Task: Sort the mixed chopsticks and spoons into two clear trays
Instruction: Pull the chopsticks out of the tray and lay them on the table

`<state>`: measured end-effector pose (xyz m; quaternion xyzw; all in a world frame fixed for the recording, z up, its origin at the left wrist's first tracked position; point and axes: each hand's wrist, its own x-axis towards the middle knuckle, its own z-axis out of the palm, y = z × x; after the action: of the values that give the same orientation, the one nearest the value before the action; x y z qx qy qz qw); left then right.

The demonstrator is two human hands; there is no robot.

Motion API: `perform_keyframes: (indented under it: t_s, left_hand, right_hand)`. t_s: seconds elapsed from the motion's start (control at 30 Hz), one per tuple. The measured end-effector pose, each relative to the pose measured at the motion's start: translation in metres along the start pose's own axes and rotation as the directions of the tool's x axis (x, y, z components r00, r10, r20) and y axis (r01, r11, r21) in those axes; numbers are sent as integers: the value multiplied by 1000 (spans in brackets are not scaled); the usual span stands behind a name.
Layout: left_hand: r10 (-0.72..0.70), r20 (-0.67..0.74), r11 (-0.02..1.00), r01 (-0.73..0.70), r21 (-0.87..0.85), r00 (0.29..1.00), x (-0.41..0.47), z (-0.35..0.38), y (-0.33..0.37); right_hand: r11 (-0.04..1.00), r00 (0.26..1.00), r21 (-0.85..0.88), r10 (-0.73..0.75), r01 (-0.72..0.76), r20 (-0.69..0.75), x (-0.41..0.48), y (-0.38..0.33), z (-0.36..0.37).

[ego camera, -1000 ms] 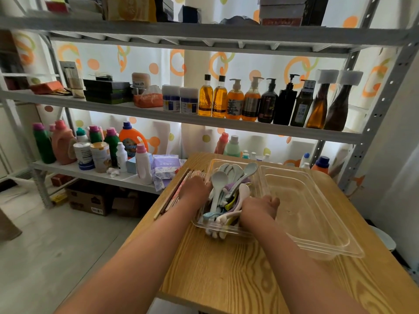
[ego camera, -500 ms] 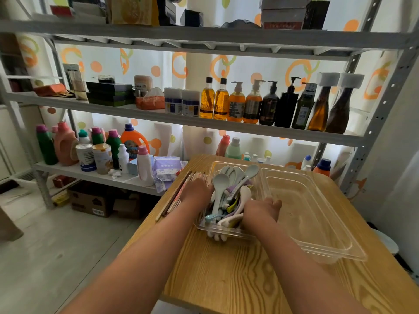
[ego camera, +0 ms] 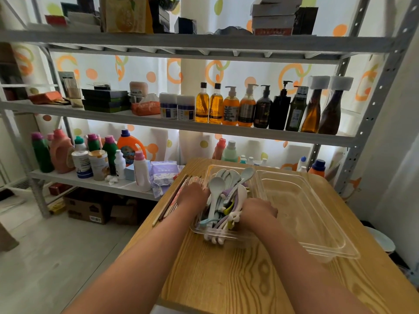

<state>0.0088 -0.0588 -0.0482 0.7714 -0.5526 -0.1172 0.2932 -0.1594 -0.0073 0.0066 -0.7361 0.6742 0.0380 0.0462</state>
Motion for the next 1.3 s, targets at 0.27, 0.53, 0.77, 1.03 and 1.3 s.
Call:
perform_keyframes:
  t_s: [0.27, 0.53, 0.77, 1.03, 1.3]
  left_hand:
    - [13, 2, 1000, -13, 21, 1000, -4, -4, 5]
    - [-6, 23, 1000, 6, -2, 1000, -7, -7, 4]
    - [-15, 13, 997, 16, -72, 1000, -11, -9, 7]
    - [-17, 68, 992, 25, -125, 998, -13, -14, 7]
    - [-17, 63, 997, 22, -71, 998, -13, -21, 7]
  right_hand:
    - [994, 992, 23, -108, 110, -62, -16, -1, -31]
    - [970, 942, 183, -94, 159, -322, -30, -1, -56]
    - [908, 780, 313, -24, 278, -625, -33, -4, -62]
    - [734, 487, 288, -67, 616, -871, -26, -9, -63]
    - [614, 370, 211, -143, 761, -918, -26, -19, -60]
